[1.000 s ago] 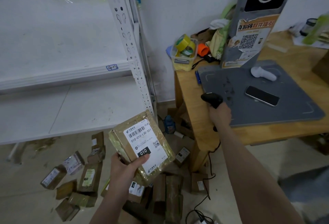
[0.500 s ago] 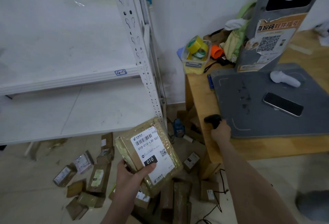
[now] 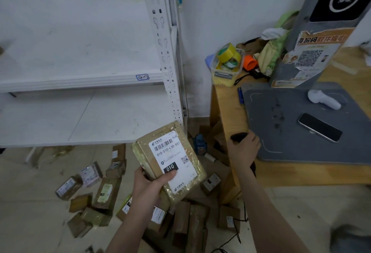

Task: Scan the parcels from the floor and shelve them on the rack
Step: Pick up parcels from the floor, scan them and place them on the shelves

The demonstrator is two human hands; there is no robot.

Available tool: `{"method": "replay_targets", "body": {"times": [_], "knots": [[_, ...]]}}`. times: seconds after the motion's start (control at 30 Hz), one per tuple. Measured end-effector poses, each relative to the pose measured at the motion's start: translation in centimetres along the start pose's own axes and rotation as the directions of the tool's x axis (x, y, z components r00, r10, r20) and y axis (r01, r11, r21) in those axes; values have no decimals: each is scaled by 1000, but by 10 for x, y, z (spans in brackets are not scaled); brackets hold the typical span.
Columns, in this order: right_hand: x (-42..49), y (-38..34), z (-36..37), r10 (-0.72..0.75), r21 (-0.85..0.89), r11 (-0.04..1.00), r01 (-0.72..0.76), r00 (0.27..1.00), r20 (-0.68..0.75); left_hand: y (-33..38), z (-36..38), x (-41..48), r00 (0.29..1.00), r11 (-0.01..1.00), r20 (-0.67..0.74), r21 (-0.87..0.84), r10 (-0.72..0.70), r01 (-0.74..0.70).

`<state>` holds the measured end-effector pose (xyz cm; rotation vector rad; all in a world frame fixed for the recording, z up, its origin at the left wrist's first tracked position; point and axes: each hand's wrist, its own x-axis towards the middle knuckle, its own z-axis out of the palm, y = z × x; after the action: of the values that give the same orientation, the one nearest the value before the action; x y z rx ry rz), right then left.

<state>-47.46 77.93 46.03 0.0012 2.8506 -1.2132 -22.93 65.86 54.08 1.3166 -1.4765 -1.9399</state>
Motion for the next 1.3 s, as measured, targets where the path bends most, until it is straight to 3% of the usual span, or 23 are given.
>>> {"method": "replay_targets", "body": {"times": [0.13, 0.23, 0.33, 0.5, 0.63, 0.8, 0.97, 1.1, 1.3], "knots": [[-49, -51, 7, -151, 242, 964, 109, 975, 163, 11, -23, -1, 997, 998, -74, -62, 20, -24], [-95, -88, 19, -271, 391, 913, 116, 889, 370, 13, -53, -2, 990, 990, -139, -137, 25, -44], [-146, -117, 29, -346, 485, 875, 13, 718, 604, 8, -91, -9, 978, 980, -204, -186, 36, -75], [-231, -137, 47, -362, 408, 911, -64, 351, 864, -1, -162, -36, 941, 951, -338, -283, 25, -127], [-295, -146, 58, -313, 327, 939, -109, 121, 942, -22, -227, -72, 917, 934, -398, -333, -16, -128], [-376, -155, 66, -273, 268, 961, -73, -67, 960, -51, -301, -127, 879, 908, -466, -403, -100, -110], [-473, -158, 77, -273, 271, 962, -32, -131, 953, -79, -374, -188, 822, 881, -546, -456, -162, -129], [-556, -155, 74, -289, 283, 957, -60, -134, 948, -102, -436, -240, 770, 890, -609, -438, -189, -128], [-665, -147, 56, -301, 295, 954, -63, -174, 938, -126, -511, -313, 764, 899, -617, -422, -189, -118]]}}
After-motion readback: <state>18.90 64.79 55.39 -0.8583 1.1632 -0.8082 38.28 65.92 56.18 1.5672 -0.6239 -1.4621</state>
